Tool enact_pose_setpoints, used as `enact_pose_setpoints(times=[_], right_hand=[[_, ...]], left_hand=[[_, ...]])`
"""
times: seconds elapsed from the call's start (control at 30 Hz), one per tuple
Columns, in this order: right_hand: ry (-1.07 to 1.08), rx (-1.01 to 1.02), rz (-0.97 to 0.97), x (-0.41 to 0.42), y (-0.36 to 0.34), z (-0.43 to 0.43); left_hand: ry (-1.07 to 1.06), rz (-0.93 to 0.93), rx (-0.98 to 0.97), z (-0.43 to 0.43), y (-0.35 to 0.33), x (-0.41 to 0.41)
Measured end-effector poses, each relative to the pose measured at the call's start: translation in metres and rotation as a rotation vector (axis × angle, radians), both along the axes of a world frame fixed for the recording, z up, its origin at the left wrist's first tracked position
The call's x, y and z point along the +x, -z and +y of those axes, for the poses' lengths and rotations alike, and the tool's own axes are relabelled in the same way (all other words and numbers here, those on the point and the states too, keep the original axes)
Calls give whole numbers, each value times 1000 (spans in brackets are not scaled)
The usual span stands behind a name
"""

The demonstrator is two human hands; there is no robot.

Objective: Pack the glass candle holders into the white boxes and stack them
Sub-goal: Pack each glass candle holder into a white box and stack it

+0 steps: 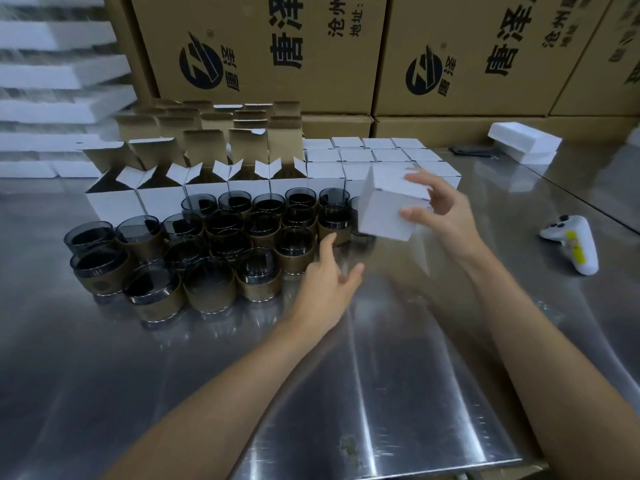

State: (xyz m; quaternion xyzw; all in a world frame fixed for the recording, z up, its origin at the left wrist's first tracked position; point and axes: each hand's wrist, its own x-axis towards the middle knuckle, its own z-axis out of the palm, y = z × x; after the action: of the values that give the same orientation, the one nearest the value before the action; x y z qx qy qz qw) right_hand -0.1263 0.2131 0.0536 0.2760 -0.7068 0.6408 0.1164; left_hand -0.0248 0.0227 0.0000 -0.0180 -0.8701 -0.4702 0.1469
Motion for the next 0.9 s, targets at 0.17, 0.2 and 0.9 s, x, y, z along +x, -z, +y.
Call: enact_pose_setpoints(times=[0.17, 0.2, 0.9], right_hand=[[167, -129, -14, -49, -13, 16], [204, -128, -7, -60, -13, 19], [705, 364, 178, -140, 29, -34]], left_hand=[[-61, -34, -169, 4, 1, -6], [-55, -26, -170, 4, 2, -7], [-35, 59, -70, -3, 15, -22]])
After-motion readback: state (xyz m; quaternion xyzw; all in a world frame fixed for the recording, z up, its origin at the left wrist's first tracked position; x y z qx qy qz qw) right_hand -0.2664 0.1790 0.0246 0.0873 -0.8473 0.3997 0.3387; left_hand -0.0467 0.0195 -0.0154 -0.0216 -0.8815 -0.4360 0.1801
